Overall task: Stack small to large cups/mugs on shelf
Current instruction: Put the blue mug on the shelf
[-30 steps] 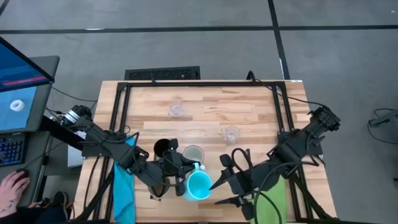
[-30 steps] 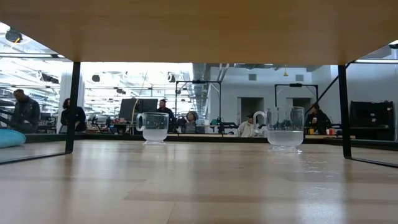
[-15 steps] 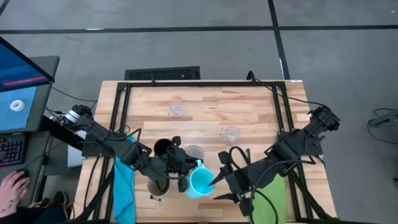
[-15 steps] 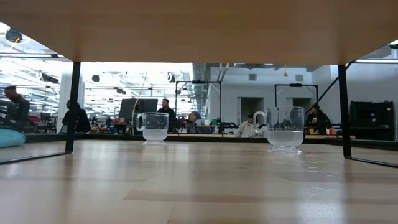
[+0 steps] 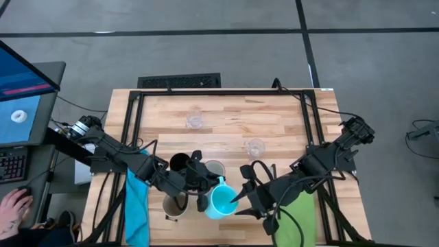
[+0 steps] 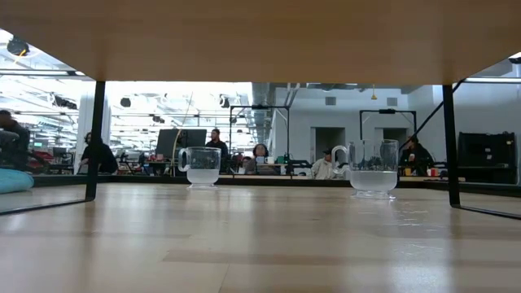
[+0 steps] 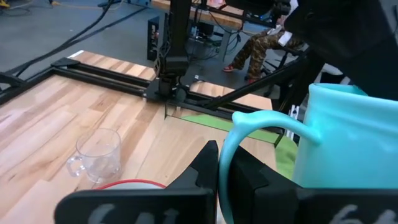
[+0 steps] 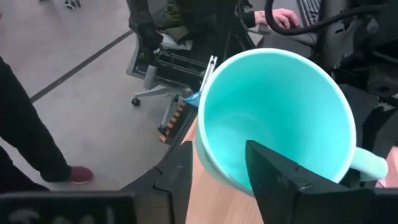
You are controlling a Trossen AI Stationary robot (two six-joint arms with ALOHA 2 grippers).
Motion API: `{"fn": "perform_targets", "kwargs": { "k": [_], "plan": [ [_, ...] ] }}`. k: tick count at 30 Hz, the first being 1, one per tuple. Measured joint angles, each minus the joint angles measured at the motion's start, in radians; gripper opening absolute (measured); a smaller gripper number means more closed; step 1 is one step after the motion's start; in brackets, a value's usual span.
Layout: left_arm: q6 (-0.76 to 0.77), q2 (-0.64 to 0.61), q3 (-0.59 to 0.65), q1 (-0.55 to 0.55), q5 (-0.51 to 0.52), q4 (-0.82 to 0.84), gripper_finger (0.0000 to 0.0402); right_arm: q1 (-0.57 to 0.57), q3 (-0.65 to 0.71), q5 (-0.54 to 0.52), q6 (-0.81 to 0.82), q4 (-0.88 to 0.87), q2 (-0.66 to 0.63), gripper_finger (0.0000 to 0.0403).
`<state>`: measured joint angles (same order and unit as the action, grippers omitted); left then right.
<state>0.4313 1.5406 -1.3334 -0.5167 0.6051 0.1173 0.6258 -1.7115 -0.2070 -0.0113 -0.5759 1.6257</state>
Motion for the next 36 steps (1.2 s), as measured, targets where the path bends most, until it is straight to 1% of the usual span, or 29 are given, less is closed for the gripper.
{"fn": "perform_targets", "kwargs": {
  "k": [5,8,11,16,18,23,26,29,32,36],
  "plan": [
    [0.024,0.000,0.000,0.010,-0.024,0.000,0.0000,0.000,0.000,0.000,-0.042,0.000,0.000,0.0146],
    [0.027,0.000,0.000,0.013,-0.025,-0.001,0.0000,0.000,0.000,0.003,-0.065,0.000,0.000,0.0124],
    [0.031,0.000,0.000,0.013,-0.026,-0.001,0.0000,0.000,0.000,0.012,-0.069,0.001,0.000,0.0094],
    [0.047,0.002,0.001,0.015,-0.058,0.000,0.0000,0.000,-0.001,0.036,-0.083,0.004,0.000,0.0028],
    [0.057,0.002,0.002,0.014,-0.071,0.000,0.0002,0.000,-0.001,0.054,-0.088,0.007,0.000,0.0013],
    [0.094,0.002,0.002,0.014,-0.078,-0.004,0.0031,0.000,-0.001,0.050,-0.070,0.012,0.000,0.0011],
    [0.114,-0.002,0.000,0.015,-0.086,-0.008,0.0053,0.003,0.000,0.022,-0.064,0.033,-0.001,0.0006],
    [0.115,-0.005,-0.036,0.016,-0.117,0.022,0.0081,0.016,0.001,-0.010,-0.066,0.044,-0.019,0.0005],
    [0.107,-0.006,-0.091,0.013,-0.123,0.103,0.0113,0.031,0.000,-0.040,-0.069,0.043,-0.036,0.0004],
    [0.114,-0.006,-0.161,0.014,-0.127,0.268,0.0146,0.047,0.000,-0.057,-0.071,0.024,-0.037,0.0002]
  ]
}}
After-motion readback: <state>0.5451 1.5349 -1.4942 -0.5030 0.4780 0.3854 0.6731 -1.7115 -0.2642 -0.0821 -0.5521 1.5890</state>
